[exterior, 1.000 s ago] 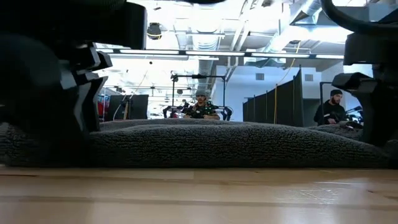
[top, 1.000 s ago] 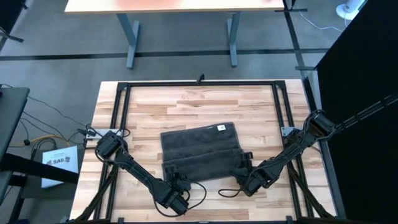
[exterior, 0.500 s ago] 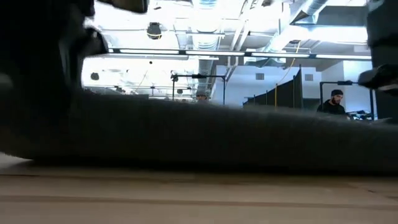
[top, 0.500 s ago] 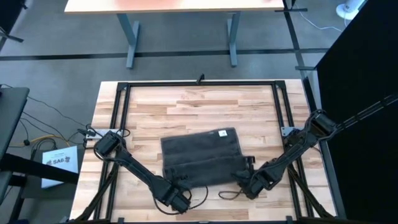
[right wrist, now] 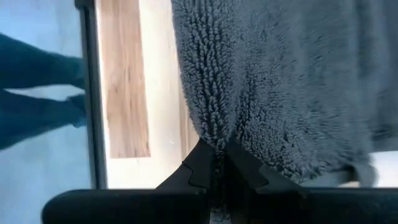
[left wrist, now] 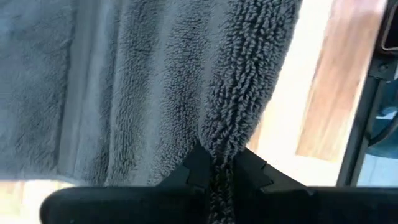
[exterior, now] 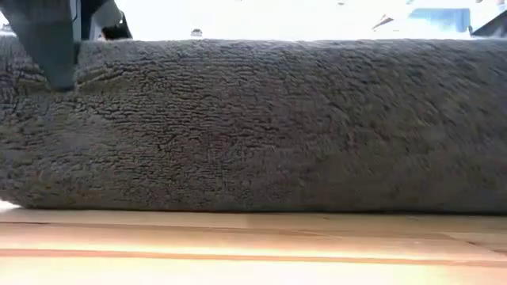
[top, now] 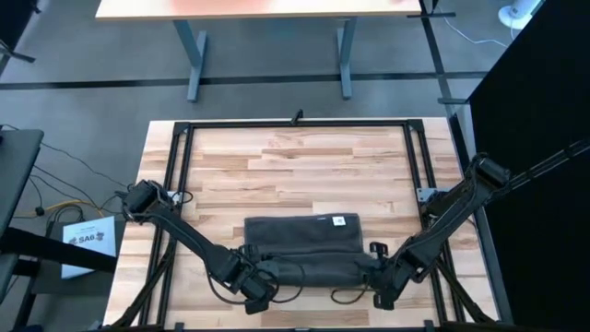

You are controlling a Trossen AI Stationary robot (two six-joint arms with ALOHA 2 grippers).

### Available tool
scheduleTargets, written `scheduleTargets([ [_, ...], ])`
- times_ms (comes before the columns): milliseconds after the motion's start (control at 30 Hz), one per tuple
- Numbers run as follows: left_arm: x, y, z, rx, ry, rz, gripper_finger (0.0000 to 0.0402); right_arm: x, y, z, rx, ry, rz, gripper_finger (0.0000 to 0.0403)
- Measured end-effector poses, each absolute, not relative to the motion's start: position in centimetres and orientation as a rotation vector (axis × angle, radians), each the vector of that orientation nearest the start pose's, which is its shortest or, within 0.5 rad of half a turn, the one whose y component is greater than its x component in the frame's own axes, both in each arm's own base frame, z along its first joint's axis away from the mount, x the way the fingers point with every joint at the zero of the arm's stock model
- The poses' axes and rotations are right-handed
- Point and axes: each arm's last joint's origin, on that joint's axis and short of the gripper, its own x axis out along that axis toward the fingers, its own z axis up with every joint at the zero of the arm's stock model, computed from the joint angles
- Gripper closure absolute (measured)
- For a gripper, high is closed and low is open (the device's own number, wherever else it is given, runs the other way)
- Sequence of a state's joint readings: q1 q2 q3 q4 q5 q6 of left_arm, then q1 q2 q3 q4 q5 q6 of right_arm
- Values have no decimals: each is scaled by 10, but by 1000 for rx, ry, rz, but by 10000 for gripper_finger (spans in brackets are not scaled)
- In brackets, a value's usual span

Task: Roll towel
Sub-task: Roll the black towel

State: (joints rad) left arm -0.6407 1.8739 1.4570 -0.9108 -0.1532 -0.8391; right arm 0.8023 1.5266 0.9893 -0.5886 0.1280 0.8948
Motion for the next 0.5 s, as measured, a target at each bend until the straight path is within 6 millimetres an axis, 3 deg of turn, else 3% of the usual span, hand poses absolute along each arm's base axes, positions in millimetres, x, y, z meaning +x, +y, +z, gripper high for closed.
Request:
scheduleTargets([
  [200,294,-199,220,-194,1286,117,383,208,174,231,342,1157,44,393],
  [333,295,-175,225,-178,1277,104,383,217,150,230,348,1209,9,393],
  [500,296,-140,220,-167,1294,91,383,228,125,215,367,1244,-35,393],
])
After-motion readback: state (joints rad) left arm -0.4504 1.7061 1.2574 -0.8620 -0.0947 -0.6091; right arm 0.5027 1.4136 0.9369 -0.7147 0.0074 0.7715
